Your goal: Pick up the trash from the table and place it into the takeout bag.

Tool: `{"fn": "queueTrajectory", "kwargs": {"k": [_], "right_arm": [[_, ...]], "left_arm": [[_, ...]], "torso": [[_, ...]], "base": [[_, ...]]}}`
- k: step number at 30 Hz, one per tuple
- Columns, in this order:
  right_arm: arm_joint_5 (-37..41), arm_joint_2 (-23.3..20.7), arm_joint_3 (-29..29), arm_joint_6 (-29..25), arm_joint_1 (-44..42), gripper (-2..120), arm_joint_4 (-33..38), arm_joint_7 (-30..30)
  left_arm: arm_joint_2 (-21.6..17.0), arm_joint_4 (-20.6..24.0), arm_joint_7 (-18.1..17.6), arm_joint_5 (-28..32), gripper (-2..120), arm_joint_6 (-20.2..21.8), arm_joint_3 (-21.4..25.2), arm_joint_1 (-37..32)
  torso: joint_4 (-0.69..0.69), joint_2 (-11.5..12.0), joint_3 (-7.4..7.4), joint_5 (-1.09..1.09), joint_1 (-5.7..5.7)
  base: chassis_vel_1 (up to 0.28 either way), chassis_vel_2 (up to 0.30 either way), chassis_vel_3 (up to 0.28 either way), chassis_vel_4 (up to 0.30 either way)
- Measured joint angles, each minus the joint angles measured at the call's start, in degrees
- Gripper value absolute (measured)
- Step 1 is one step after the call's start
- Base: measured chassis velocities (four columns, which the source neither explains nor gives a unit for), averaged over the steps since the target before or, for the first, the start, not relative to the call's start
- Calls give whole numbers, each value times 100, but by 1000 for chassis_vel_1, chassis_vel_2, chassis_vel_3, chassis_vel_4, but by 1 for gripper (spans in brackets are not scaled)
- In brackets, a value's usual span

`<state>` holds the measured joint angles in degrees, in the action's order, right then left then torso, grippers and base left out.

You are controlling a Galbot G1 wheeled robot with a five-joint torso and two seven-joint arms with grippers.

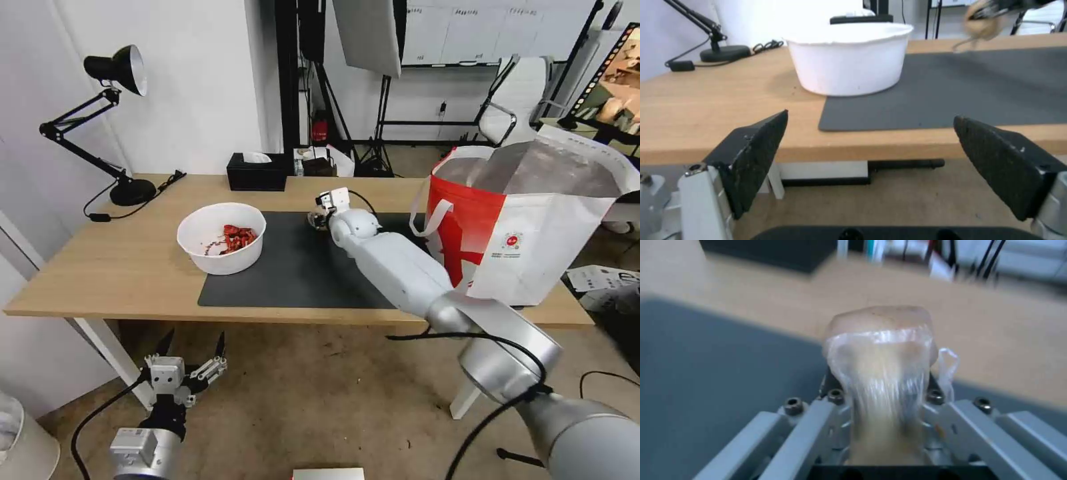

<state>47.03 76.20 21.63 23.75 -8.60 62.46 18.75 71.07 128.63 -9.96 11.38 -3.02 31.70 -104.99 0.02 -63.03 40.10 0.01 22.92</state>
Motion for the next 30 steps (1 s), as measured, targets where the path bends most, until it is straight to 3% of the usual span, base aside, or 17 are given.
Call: {"fn": "queueTrajectory", "kwargs": {"k": [2, 3, 5, 6, 8, 9, 12, 19, 24, 26, 30], "right_arm": [[-40, -611, -117, -163, -476, 8, 1216, 316], [-40, -611, -117, -163, -476, 8, 1216, 316], [-259, -1164, -330, -463, -1012, 7, 2392, 481], [-259, -1164, -330, -463, -1012, 7, 2392, 481], [-697, -1859, -708, -839, -1701, 7, 3602, 559], [-697, -1859, -708, -839, -1701, 7, 3602, 559], [-1277, -2532, -1145, -1259, -2582, 7, 4568, 503], [-1808, -3073, -2072, -2024, -3893, 6, 5571, 514], [-1768, -3239, -2366, -2426, -3810, 6, 5716, 926], [-1706, -3273, -2401, -2409, -3701, 6, 5716, 1112], [-1311, -3404, -2504, -1731, -3256, 6, 5604, 2124]], "left_arm": [[11, 77, -4, -6, 100, 0, 1, -35], [11, 77, -4, -6, 100, 0, 1, -35], [14, 138, -6, -21, 100, 0, 2, -54], [14, 138, -6, -21, 100, 0, 2, -54], [24, 188, -7, -67, 100, 0, -27, -65], [24, 188, -7, -67, 100, 0, -27, -65], [54, 209, -12, -131, 100, -1, -104, -97], [104, 209, -14, -254, 100, -29, -182, -134], [180, 234, 29, -395, 100, -77, -291, -184], [196, 239, 30, -410, 100, -80, -304, -188], [229, 250, 30, -432, 100, -90, -329, -222]], "torso": [[-4, 0, 0, 2, 0], [-4, 0, 0, 2, 0], [-3, 0, 0, 2, -1], [-3, 0, 0, 2, -1], [-2, -1, -1, 1, -1], [-2, -1, -1, 1, -1], [-3, -1, 0, 3, -1], [-3, -2, 0, 1, -2], [-2, -1, 1, 1, -1], [-1, -1, 0, 0, -1], [0, 0, 1, -1, 0]], "base": [[0, 0, 0, 0], [0, 0, 0, 0], [0, 0, 0, 0], [0, 0, 0, 0], [0, 0, 0, 0], [0, 0, 0, 0], [0, 0, 0, 0], [0, 0, 0, 0], [0, 0, 0, 0], [0, 0, 0, 0], [0, 0, 0, 0]]}}
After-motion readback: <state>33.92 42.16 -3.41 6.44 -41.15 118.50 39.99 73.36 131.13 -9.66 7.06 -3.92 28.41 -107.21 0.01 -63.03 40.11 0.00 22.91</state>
